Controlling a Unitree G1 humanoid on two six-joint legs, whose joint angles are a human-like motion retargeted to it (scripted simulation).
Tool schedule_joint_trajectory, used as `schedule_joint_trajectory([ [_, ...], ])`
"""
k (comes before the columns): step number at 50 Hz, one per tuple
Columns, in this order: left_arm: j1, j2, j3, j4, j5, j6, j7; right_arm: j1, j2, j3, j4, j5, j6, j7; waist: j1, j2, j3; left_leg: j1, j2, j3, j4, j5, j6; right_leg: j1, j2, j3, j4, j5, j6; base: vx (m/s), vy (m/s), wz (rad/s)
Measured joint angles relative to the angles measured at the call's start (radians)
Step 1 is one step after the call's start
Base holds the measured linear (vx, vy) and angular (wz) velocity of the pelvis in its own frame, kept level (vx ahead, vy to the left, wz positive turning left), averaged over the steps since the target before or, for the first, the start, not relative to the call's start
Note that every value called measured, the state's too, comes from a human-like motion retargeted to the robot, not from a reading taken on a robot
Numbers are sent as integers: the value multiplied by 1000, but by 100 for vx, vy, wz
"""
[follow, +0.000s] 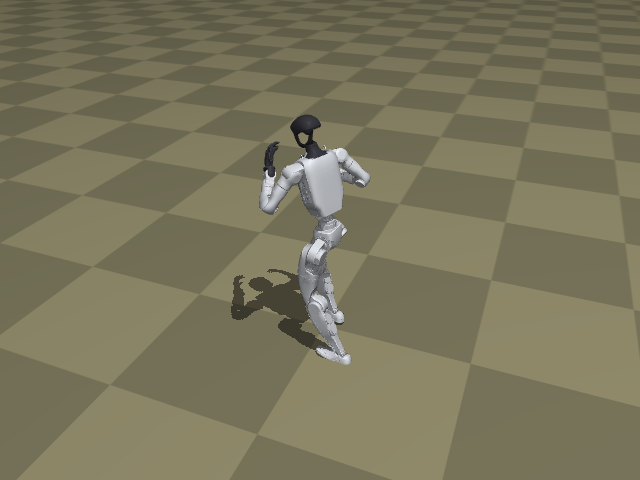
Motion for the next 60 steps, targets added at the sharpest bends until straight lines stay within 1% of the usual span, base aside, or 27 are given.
schedule_joint_trajectory([
  [2,90,-17,13,119,70,47,-11,-149,91,64,66,-17,2,-26,55,-17,8,-118,-3,27,148,-21,47,-28,-49,8,183,-88,-49,-89,-11,-60],
  [4,253,-62,47,221,121,77,-18,-299,198,133,114,-28,-13,-73,132,-35,4,-178,7,74,184,24,44,5,-56,59,242,-124,-64,-77,-18,-104],
  [8,696,-173,166,287,21,44,-54,-605,373,251,129,-2,-69,-146,265,-52,-37,-149,30,144,-46,214,3,213,-72,92,52,-118,-23,-65,-30,-96],
  [10,911,-211,230,271,-61,36,-104,-736,417,274,110,29,-74,-135,316,-44,-74,-144,45,166,-189,363,-12,322,-78,86,-122,-59,-6,-69,-42,-56],
  [12,1073,-239,273,258,-129,45,-160,-848,445,300,87,40,-74,-130,366,-35,-104,-164,69,197,-288,503,-32,397,-65,117,-270,57,0,-78,-48,-48],
  [14,1168,-259,301,247,-196,63,-210,-962,472,331,76,37,-80,-139,395,-35,-114,-194,86,227,-318,559,-57,462,-62,145,-402,126,-4,-83,-52,-25],
  [15,1190,-264,307,243,-225,73,-229,-1018,486,344,73,37,-83,-144,401,-42,-112,-213,87,236,-302,549,-64,494,-70,151,-469,129,-8,-85,-53,9],
  [18,1094,-250,261,245,-227,87,-244,-1106,511,352,83,73,-80,-124,378,-104,-74,-300,43,219,30,362,-7,555,-129,117,-612,1,-24,-85,-50,28],
  [20,927,-249,206,275,-152,85,-222,-1090,498,334,93,83,-70,-94,367,-121,-31,-342,61,231,350,236,44,541,-122,94,-599,-75,-52,-83,-42,4],
  [23,615,-298,126,315,51,77,-138,-904,401,313,108,-13,-67,-82,335,-121,-12,-317,87,252,631,151,77,418,-70,83,-464,-96,-75,-83,-39,5],
  [25,400,-342,82,315,182,81,-61,-708,297,309,119,-43,-65,-89,277,-119,-26,-274,49,229,673,161,45,361,-41,51,-456,-41,-62,-80,-36,81],
  [30,-71,-374,12,243,311,115,92,-175,43,237,141,154,-33,-39,67,-121,-100,-85,-75,164,381,430,-75,331,-17,-58,-698,254,-34,-83,-22,152],
  [32,-186,-367,10,208,318,99,109,-36,-18,164,139,126,-30,-1,7,-125,-122,10,-115,116,184,431,-97,300,-10,-39,-771,365,1,-93,-10,89],
  [34,-271,-357,15,170,301,71,136,29,-49,98,139,73,-32,21,-28,-112,-115,92,-115,59,13,353,-96,263,16,10,-784,386,19,-103,-7,29],
  [35,-309,-352,20,151,283,55,157,40,-55,72,140,54,-35,25,-39,-99,-102,122,-102,34,-57,300,-95,241,32,27,-768,365,20,-112,-4,-10],
  [38,-441,-359,35,146,284,34,228,-52,-13,50,177,38,-43,-14,-8,-26,-32,80,-7,23,-109,71,-90,98,48,-85,-423,145,-8,-116,-2,-34],
  [40,-485,-399,34,177,303,46,228,-148,58,64,229,-3,-41,-61,44,-2,-7,-1,23,26,-72,-54,-56,-2,-29,-181,-81,-18,-38,-105,-7,-24],
  [42,-416,-444,30,211,294,54,159,-246,144,96,277,-53,-47,-109,121,-15,-7,-88,17,42,-23,-68,-17,-14,-114,-187,138,-127,-70,-87,-15,-30],
  [43,-339,-455,28,224,273,54,111,-291,183,116,286,-67,-53,-126,168,-25,-13,-119,16,66,-18,-45,-12,8,-136,-167,189,-159,-78,-71,-19,-66],
  [45,-117,-438,32,243,209,54,-2,-368,244,161,272,-63,-68,-134,259,-47,-41,-132,24,137,-79,23,-23,104,-160,-136,189,-183,-72,-56,-21,-106],
  [47,145,-377,63,263,137,69,-124,-435,273,193,215,-33,-61,-84,328,-59,-102,-113,38,233,-202,102,-38,242,-195,-184,61,-168,-44,-41,-25,-142],
  [50,510,-273,134,286,54,105,-298,-528,288,205,125,-9,-25,18,400,-72,-229,-112,79,432,-337,206,-71,421,-260,-372,-195,-74,1,-38,-32,-183],
  [52,683,-235,171,289,18,123,-387,-575,301,210,75,-6,-10,56,436,-94,-277,-122,108,579,-326,222,-92,505,-296,-479,-337,66,34,-41,-42,-216],
  [53,749,-220,188,283,8,127,-425,-590,316,221,52,-6,-10,63,447,-114,-286,-130,123,634,-276,206,-84,540,-315,-505,-402,119,53,-42,-49,-209],
  [55,821,-191,213,258,12,127,-484,-603,335,244,1,-7,-24,66,456,-157,-270,-199,173,623,-15,117,-24,599,-344,-478,-516,100,100,-44,-52,-184],
  [57,790,-159,231,239,36,119,-476,-584,322,244,-38,29,-44,72,449,-157,-215,-327,227,444,356,17,24,638,-330,-376,-576,-67,120,-43,-48,-159],
  [60,658,-160,255,250,120,147,-401,-494,265,213,-21,126,-24,105,401,-100,-117,-436,230,202,727,-67,53,634,-290,-248,-479,-299,67,-34,-36,-134],
])
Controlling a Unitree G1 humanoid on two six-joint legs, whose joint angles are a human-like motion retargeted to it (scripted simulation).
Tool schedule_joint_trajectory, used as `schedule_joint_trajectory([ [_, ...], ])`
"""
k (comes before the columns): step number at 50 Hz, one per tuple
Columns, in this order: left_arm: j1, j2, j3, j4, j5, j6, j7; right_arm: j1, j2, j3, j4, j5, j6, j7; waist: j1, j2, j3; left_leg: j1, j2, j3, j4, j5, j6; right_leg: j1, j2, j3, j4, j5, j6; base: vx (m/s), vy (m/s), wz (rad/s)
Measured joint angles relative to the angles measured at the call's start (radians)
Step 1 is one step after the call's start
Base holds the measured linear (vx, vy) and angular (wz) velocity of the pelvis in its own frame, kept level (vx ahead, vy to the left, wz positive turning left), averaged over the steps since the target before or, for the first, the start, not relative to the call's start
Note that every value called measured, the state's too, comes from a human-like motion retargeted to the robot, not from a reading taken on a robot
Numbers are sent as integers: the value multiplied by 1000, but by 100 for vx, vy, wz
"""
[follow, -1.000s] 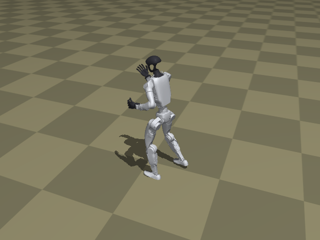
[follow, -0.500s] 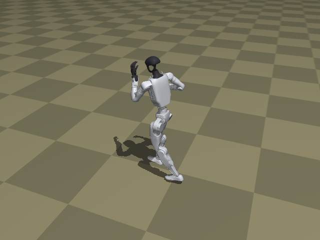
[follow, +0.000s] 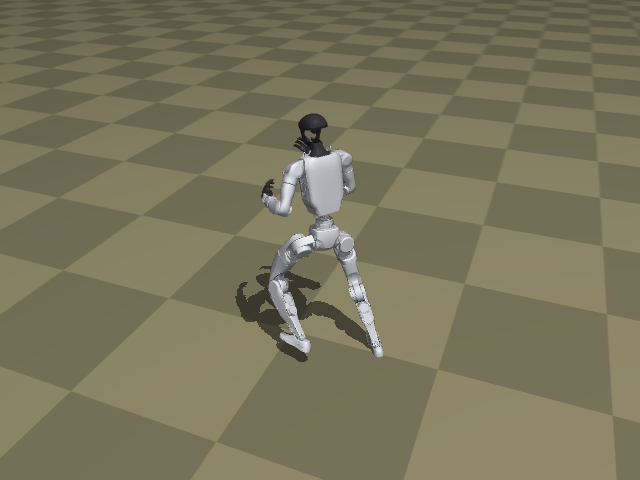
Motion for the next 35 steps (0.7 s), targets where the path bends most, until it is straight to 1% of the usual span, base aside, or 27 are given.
schedule_joint_trajectory([
  [2,-95,-39,7,14,121,55,37,65,-25,-21,65,16,51,24,-67,41,45,-14,-22,-63,108,-21,31,-82,21,75,176,-67,-37,-19,-23,-113],
  [3,-125,-56,7,9,172,73,62,98,-31,-32,92,6,70,27,-105,55,49,-16,-40,-71,131,-23,39,-121,32,109,230,-70,-31,-7,-16,-120],
  [5,-171,-87,-9,-18,207,93,124,167,-32,-52,113,1,79,9,-179,82,35,-6,-80,-45,122,-15,37,-174,57,172,248,-39,-6,5,-8,-138],
  [7,-189,-119,-44,-52,121,81,189,239,-33,-75,96,58,65,-20,-235,109,6,37,-115,38,27,2,33,-184,78,240,170,46,15,15,4,-180],
  [8,-192,-131,-63,-64,65,66,257,274,-43,-90,82,100,53,-44,-252,122,-5,70,-134,89,-44,13,35,-182,86,282,119,104,21,18,12,-222],
  [9,-191,-144,-88,-78,-8,52,238,303,-53,-103,73,134,57,-38,-265,133,-13,100,-160,127,-130,29,33,-180,90,328,69,167,31,18,17,-250],
  [10,-188,-158,-117,-92,-90,40,176,330,-63,-115,66,165,69,-17,-275,142,-19,129,-191,159,-222,46,30,-180,94,376,20,233,43,16,20,-289],
  [11,-180,-162,-141,-102,-134,21,167,347,-71,-117,68,174,64,-16,-275,148,-19,148,-232,147,-324,72,22,-182,102,434,-21,300,49,14,22,-327],
  [12,-173,-164,-162,-110,-160,8,158,360,-78,-118,73,174,63,-14,-270,152,-16,166,-275,118,-428,106,13,-185,112,494,-60,366,54,11,23,-378],
  [13,-168,-159,-177,-115,-147,7,145,365,-81,-117,84,159,69,-5,-257,155,-4,181,-321,54,-537,158,2,-191,127,558,-92,431,59,8,24,-424],
  [15,-148,-150,-202,-123,-116,-18,187,357,-74,-99,117,105,58,-22,-216,152,31,212,-404,-159,-721,302,-13,-205,167,672,-142,544,57,3,23,-486],
  [17,-127,-140,-230,-129,-147,-34,154,326,-53,-62,164,45,59,-21,-174,129,76,245,-443,-358,-793,419,-42,-227,200,673,-155,596,43,-3,22,-520],
  [18,-125,-127,-229,-126,-139,-34,149,306,-42,-43,189,18,62,-25,-159,112,99,259,-439,-380,-788,425,-65,-241,208,617,-143,592,32,-6,22,-501],
  [20,-148,-91,-218,-105,-128,-42,197,273,-27,-3,233,-10,67,-47,-144,77,135,280,-389,-269,-731,342,-89,-276,198,411,-70,517,-3,-9,23,-459],
  [22,-213,-21,-210,-63,-110,-22,143,281,-19,29,274,-35,87,-30,-150,54,145,280,-321,-93,-652,230,-72,-317,159,188,90,367,-53,-18,24,-379],
  [23,-259,22,-201,-41,-79,-16,147,304,-23,35,291,-53,89,-31,-155,50,145,270,-294,-27,-609,191,-55,-341,141,125,191,289,-82,-25,24,-320],
  [25,-393,107,-203,-5,-2,-4,179,388,-39,11,314,-84,87,-46,-148,40,136,229,-261,74,-529,143,-20,-410,129,130,413,165,-129,-30,24,-273],
  [27,-560,138,-246,-5,23,5,229,515,-64,-50,328,-58,83,-71,-111,39,120,211,-249,160,-522,140,-8,-449,143,207,571,108,-137,-33,25,-233],
  [29,-740,111,-330,-13,-4,3,283,631,-90,-118,344,-8,80,-87,-64,49,100,218,-253,230,-593,180,-2,-436,139,232,633,79,-134,-37,24,-194],
  [31,-899,50,-433,-19,-35,-11,324,713,-123,-179,359,13,78,-88,-28,73,74,231,-264,269,-721,266,-6,-381,135,206,597,82,-123,-45,21,-134],
  [33,-1003,-14,-522,-30,-49,-25,330,758,-160,-215,368,0,83,-73,-10,108,39,241,-265,289,-872,386,-35,-307,165,171,491,135,-95,-53,15,-87],
  [35,-1047,-71,-579,-45,-40,-35,300,773,-196,-233,368,-30,93,-41,9,152,3,248,-257,292,-1018,526,-79,-225,214,140,351,242,-65,-60,8,-87],
])
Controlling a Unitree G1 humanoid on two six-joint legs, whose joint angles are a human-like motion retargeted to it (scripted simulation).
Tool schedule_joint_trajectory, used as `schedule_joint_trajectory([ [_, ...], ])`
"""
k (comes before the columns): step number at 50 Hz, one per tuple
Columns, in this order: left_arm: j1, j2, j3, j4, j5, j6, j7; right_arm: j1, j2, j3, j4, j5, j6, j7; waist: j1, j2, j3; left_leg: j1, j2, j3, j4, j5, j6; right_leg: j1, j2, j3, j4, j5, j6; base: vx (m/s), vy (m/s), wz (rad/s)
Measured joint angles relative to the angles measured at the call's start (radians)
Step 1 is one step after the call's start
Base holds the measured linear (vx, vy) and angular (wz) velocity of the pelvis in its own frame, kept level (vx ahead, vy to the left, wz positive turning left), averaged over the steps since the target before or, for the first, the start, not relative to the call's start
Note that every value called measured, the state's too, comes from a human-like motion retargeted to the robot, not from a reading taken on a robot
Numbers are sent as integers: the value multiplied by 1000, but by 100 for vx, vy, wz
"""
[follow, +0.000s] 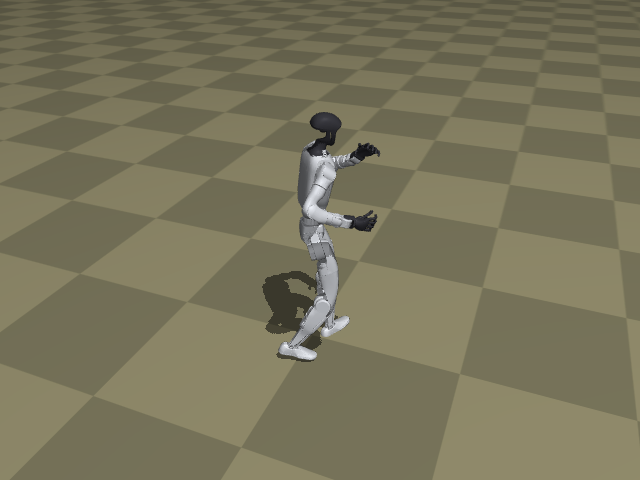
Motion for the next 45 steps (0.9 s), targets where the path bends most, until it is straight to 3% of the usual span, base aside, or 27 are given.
schedule_joint_trajectory([
  [2,22,-39,-15,-32,17,-16,-47,-12,-29,-1,-9,-26,4,42,32,39,-23,-9,2,-100,-89,108,-47,86,25,-41,-145,97,9,-66,3,-117],
  [4,84,-58,-5,-75,19,-46,-91,-49,-56,19,-20,-39,-7,76,63,52,-31,-40,-17,-281,-69,114,-68,160,18,-75,-297,111,19,-72,-1,-126],
  [5,118,-63,3,-96,7,-62,-108,-78,-68,38,-23,-44,-15,85,78,47,-30,-55,-38,-366,-41,89,-56,183,6,-81,-369,94,26,-75,-3,-109],
  [7,212,-26,42,-125,-19,-96,-150,-177,-87,112,-7,-39,-34,88,76,11,-13,-139,-47,-359,251,-61,-8,194,-35,-71,-470,41,31,-73,-3,-100],
  [10,416,87,145,-134,-57,-109,-173,-309,-77,191,13,-48,-50,58,82,-20,22,-207,36,-282,714,-256,78,100,-56,7,-418,-19,-11,-67,1,-145],
  [13,723,164,292,-111,-78,-90,-166,-265,-15,139,-33,-39,-74,24,62,-64,19,-181,4,-326,878,-307,88,-58,-54,106,-314,9,-19,-59,1,-122],
  [17,1058,91,418,-49,-282,-54,-193,-36,50,-27,-105,57,-67,13,-31,-112,7,9,-111,-396,696,-269,36,-55,-68,136,-532,255,39,-56,8,-19],
  [20,1087,-65,351,44,-420,-47,-188,64,88,-50,-100,1,-50,-25,-89,-145,-7,183,-188,-454,422,-110,-17,-76,-73,164,-657,477,88,-71,13,-44],
  [22,960,-147,237,123,-379,-42,-174,29,117,11,-70,-70,-24,-26,-125,-155,-1,297,-190,-464,244,-47,-44,-100,-58,171,-666,501,100,-86,10,-63],
  [25,671,-170,106,197,-245,-41,-115,-133,150,122,10,-103,10,-5,-188,-133,24,400,-145,-491,38,-144,-60,-123,-8,165,-575,360,52,-96,12,-33],
  [28,320,-126,47,228,-69,-44,-59,-372,215,239,144,-103,14,-32,-232,-110,67,314,-98,-471,113,-292,21,-162,-23,49,-273,135,-46,-100,18,12],
  [31,67,-117,50,205,205,-31,83,-539,272,288,164,-147,-22,-102,-187,-97,72,129,-86,-434,312,-359,92,-207,-63,13,38,-63,-131,-89,18,-25],
  [33,16,-131,87,150,283,-18,173,-609,295,288,104,-137,-42,-123,-116,-94,55,65,-88,-399,316,-327,86,-193,-43,66,125,-110,-130,-76,14,-103],
  [35,64,-134,142,65,237,-23,211,-666,313,286,26,-87,-46,-121,-41,-97,32,49,-89,-355,225,-243,66,-136,-3,122,104,-107,-99,-73,10,-134],
  [38,306,-80,268,-78,80,-50,151,-718,316,307,-75,-31,-45,-95,40,-96,-15,54,-67,-292,26,-45,26,-9,63,144,-35,-61,-65,-77,3,-131],
  [40,521,-39,361,-130,23,-68,87,-715,297,329,-130,-32,-58,-64,78,-86,-47,47,-43,-270,-83,91,-15,72,125,174,-130,39,-42,-84,-3,-108],
  [43,823,-24,454,-94,-54,-96,-7,-675,243,345,-189,-17,-91,-4,126,-84,-44,9,-58,-412,-141,188,-69,206,207,354,-313,204,8,-93,-6,-69],
  [45,969,-41,484,-33,-138,-96,-68,-652,209,355,-203,38,-103,33,145,-119,-6,-49,-118,-538,-64,133,-74,262,168,422,-438,151,10,-102,-7,-20],
])
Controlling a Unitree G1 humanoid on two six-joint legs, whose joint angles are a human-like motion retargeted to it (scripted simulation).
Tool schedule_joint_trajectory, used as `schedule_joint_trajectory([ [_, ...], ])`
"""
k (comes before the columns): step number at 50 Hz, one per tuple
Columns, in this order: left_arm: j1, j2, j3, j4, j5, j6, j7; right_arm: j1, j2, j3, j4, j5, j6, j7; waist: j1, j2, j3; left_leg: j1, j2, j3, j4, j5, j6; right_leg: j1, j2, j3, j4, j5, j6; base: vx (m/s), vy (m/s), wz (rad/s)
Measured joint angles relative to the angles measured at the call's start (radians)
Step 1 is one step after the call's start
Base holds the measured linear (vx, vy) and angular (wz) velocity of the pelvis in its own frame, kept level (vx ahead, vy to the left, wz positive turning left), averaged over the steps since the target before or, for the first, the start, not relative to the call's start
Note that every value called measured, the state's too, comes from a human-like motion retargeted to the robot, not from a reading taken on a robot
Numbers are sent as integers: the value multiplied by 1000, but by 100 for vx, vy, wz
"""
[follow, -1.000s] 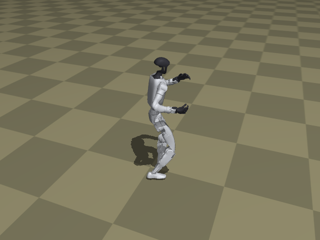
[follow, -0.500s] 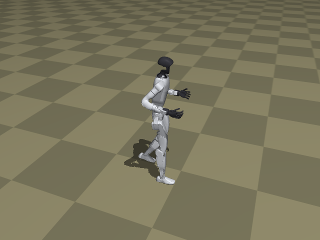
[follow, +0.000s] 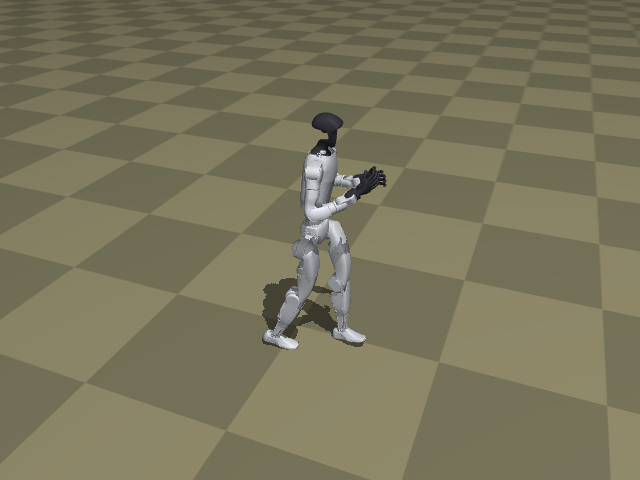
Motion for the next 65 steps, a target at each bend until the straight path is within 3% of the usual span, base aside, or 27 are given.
schedule_joint_trajectory([
  [2,58,-27,17,62,-40,8,-42,11,-26,8,23,37,-2,21,-7,-56,53,-109,-43,32,276,-135,16,-12,-87,-42,-49,-125,-26,-105,-4,11],
  [6,-25,-53,14,84,100,18,-33,86,-108,-50,105,-181,2,5,-74,-105,110,-212,79,209,844,-351,139,-169,-136,-79,78,-214,-87,-100,2,29],
  [8,-126,-58,-15,54,184,26,-28,199,-151,-121,124,-266,13,20,-152,-113,93,-186,94,178,940,-384,160,-237,-145,-99,83,-150,-75,-90,8,99],
  [10,-240,-57,-71,14,232,32,-11,357,-173,-203,128,-226,30,43,-238,-116,59,-115,60,102,908,-352,134,-253,-169,-138,-9,-30,-55,-84,15,123],
  [14,-451,-32,-175,-54,263,32,35,622,-165,-347,124,-145,60,49,-345,-128,-13,113,68,68,631,-195,70,-305,-214,-193,-165,199,6,-85,26,64],
  [16,-525,-27,-202,-84,261,26,48,681,-160,-388,109,-157,62,44,-378,-120,-32,235,101,89,437,-227,34,-346,-228,-250,-175,230,43,-93,33,4],
  [19,-649,-38,-240,-84,248,16,79,648,-146,-407,94,-134,57,30,-423,-72,-2,339,131,80,205,-382,6,-365,-230,-330,-66,128,34,-102,36,17],
  [23,-742,-55,-275,33,282,44,107,450,-55,-368,169,-140,60,-30,-424,-9,51,191,156,65,327,-472,104,-441,-253,-401,453,-167,-77,-101,31,43],
  [25,-666,-49,-255,81,303,59,106,351,-16,-330,192,-204,48,-81,-348,2,40,131,154,81,313,-415,107,-476,-256,-398,674,-237,-122,-92,22,-67],
  [27,-497,-24,-222,82,281,40,89,275,0,-262,166,-241,23,-109,-239,-6,12,128,152,131,179,-283,96,-458,-203,-351,737,-196,-118,-89,11,-124],
  [30,-185,48,-148,44,166,9,37,192,-10,-155,71,-179,-4,-84,-100,-19,-35,112,161,175,-23,-18,61,-355,-48,-243,628,13,-46,-91,-2,-88],
  [32,22,105,-71,23,66,7,-33,140,-45,-98,-8,-120,-15,-50,-27,-29,-58,76,168,176,-93,94,3,-250,24,-182,443,151,4,-95,-8,-42],
  [33,118,130,-32,18,12,10,-72,111,-67,-74,-48,-96,-21,-34,8,-41,-64,58,162,177,-108,100,-21,-195,27,-168,331,168,13,-98,-8,-26],
  [35,285,180,53,16,-109,26,-153,40,-101,-27,-112,-34,-32,-4,60,-90,-58,23,126,191,-92,36,-31,-104,-28,-172,101,68,2,-103,-9,-5],
  [37,392,213,132,24,-195,42,-211,-20,-101,12,-120,35,-29,27,73,-162,-39,-27,77,228,53,-73,26,-77,-114,-196,-58,-82,-14,-108,-8,32],
  [40,416,202,216,45,-179,42,-251,-13,-69,15,-19,35,-15,54,39,-233,-19,-114,80,287,496,-274,143,-136,-193,-210,-100,-173,-37,-105,-1,45],
  [42,305,142,203,66,-56,36,-241,86,-59,-35,89,-141,-4,31,2,-237,-28,-105,107,275,696,-341,176,-215,-192,-209,-55,-135,-38,-101,4,42],
  [45,38,10,112,94,170,58,-198,306,-32,-152,205,-342,55,44,-88,-251,-54,-10,66,182,738,-294,152,-289,-195,-233,-81,12,-23,-98,7,74],
  [48,-253,-97,-26,98,356,93,-83,522,-33,-274,206,-252,114,106,-208,-249,-80,157,-10,49,573,-138,70,-323,-209,-270,-159,183,9,-99,19,92],
  [50,-443,-131,-118,94,451,92,-6,623,-66,-315,184,-201,106,101,-278,-222,-91,273,-17,-8,428,-117,29,-354,-207,-263,-190,246,48,-106,30,66],
  [53,-809,-146,-252,150,505,67,77,643,-126,-347,174,-163,65,45,-324,-127,-43,376,42,-30,230,-303,30,-406,-178,-269,-112,179,53,-120,37,34],
  [55,-1064,-141,-338,208,524,64,104,579,-141,-348,199,-152,52,-9,-337,-62,5,345,85,-28,205,-445,56,-475,-174,-333,111,50,11,-128,38,40],
  [57,-1265,-124,-420,258,565,86,103,454,-121,-323,243,-190,56,-82,-344,-39,34,219,78,-40,312,-514,108,-566,-221,-380,441,-95,-48,-121,33,51],
  [59,-1317,-95,-467,256,595,105,74,337,-85,-282,261,-236,59,-144,-320,-29,29,113,61,-33,369,-483,124,-596,-245,-377,666,-184,-89,-109,28,-1],
  [61,-1232,-51,-479,221,552,102,32,217,-32,-219,261,-246,49,-192,-256,-27,5,85,58,2,277,-374,113,-564,-218,-347,746,-208,-100,-98,21,-100],
  [63,-1034,11,-455,169,424,84,-26,100,27,-145,251,-228,30,-216,-175,-27,-29,113,75,41,86,-204,97,-473,-150,-309,690,-169,-87,-93,10,-157],
  [65,-773,66,-395,138,280,64,-95,5,70,-103,218,-220,21,-198,-106,-24,-81,118,106,66,-76,-8,53,-351,-62,-263,534,-62,-56,-95,-1,-137],
])
